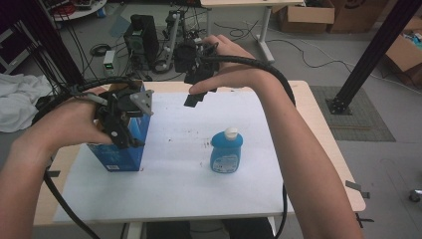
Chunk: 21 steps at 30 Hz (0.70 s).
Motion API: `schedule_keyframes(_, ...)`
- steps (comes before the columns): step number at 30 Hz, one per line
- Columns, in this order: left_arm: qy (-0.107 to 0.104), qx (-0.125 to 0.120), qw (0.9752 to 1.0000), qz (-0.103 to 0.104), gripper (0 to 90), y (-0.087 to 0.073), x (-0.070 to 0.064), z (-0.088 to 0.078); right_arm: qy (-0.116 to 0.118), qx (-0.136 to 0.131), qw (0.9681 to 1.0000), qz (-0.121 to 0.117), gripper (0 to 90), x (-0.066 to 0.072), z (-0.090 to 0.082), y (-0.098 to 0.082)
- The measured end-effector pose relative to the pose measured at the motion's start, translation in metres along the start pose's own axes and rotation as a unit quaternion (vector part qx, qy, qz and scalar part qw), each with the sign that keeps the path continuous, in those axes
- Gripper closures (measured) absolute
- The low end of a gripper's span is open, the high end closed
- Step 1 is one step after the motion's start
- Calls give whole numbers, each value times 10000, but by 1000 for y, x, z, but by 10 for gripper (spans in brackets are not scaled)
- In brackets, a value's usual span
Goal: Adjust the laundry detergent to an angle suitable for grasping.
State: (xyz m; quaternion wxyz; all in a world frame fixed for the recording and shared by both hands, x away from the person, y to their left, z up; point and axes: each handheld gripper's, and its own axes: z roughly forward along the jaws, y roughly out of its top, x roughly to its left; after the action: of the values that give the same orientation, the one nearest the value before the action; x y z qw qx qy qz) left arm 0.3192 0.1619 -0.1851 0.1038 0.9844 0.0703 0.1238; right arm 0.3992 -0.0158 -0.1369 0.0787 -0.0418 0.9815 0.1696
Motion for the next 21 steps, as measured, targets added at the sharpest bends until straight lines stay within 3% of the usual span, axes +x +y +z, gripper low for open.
schedule_keyframes(8, -3, 0, 10000, 60, 154, 4, 0, 2, -7, -49, 10000, 20, 285, -1, 0, -6)
schedule_keyframes(9, 8, 132, 9997, 185, 154, 4, 2, 1, 6, -77, 10000, 20, 285, -1, 0, -6)
schedule_keyframes(12, 4, 25, 10000, 31, 154, 3, 1, 3, 4, -131, 9999, 21, 284, -1, -1, -8)
schedule_keyframes(13, 3, 33, 10000, 29, 154, 3, 1, 3, -10, -143, 9999, 20, 282, -1, -1, -9)
schedule_keyframes(14, 12, 166, 9997, 170, 153, 3, 3, 1, -6, -155, 9999, 17, 278, -2, -1, -10)
schedule_keyframes(15, 12, 54, 10000, 28, 153, 3, 2, 3, 3, -187, 9998, 26, 278, -2, -1, -11)
schedule_keyframes(17, 18, 52, 10000, 34, 154, 3, 2, 2, 8, -198, 9998, 15, 278, -2, -1, -12)
schedule_keyframes(18, 30, 150, 9997, 171, 154, 4, 4, 1, 11, -217, 9998, 22, 278, -2, -1, -13)
schedule_keyframes(19, 36, 34, 10000, 49, 154, 4, 2, 2, 3, -195, 9998, 20, 278, -3, 0, -14)
schedule_keyframes(21, 27, 44, 10000, 44, 153, 5, 3, 1, 22, -217, 9998, 28, 278, -3, 0, -15)
